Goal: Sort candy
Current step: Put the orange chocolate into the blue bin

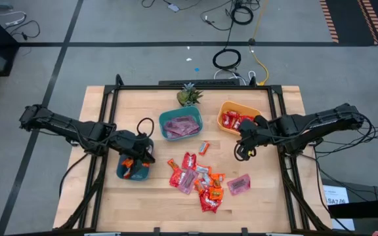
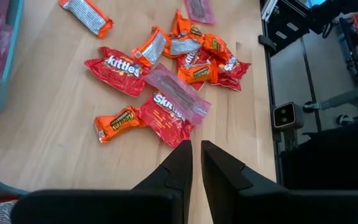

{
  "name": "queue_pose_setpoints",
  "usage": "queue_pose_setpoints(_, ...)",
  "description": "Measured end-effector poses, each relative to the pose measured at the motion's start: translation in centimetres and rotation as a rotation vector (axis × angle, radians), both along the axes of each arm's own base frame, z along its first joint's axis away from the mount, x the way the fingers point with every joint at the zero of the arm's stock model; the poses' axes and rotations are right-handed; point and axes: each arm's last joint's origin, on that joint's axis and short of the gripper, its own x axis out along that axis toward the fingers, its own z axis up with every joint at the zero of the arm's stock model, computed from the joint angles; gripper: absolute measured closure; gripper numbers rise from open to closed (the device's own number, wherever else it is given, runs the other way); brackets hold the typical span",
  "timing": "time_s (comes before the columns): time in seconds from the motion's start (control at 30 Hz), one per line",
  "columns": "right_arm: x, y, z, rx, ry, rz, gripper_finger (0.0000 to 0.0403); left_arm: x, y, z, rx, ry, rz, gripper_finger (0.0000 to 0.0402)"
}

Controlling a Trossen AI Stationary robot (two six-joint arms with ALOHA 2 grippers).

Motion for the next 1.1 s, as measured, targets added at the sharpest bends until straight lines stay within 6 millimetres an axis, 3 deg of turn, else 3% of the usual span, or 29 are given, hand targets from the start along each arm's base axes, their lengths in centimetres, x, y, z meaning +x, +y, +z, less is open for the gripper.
queue_pose_setpoints(0.23,0.0,0.0,0.0,0.003,-0.002,-0.008,0.0259,0.0,0.0,0.0,0.001,0.000,0.001,0.0358)
queue_pose_setpoints(0.47,0.0,0.0,0.0,0.013,-0.007,-0.027,0.0259,0.1,0.3,-0.1,0.023,0.004,0.110,0.0357)
queue_pose_setpoints(0.77,0.0,-0.1,0.0,0.004,-0.003,-0.024,0.0259,0.0,1.1,-0.3,0.068,0.030,0.186,0.0290)
queue_pose_setpoints(1.1,-0.5,0.0,-0.2,-0.051,0.065,0.063,0.0259,0.6,1.2,0.4,0.111,-0.083,0.194,0.0286)
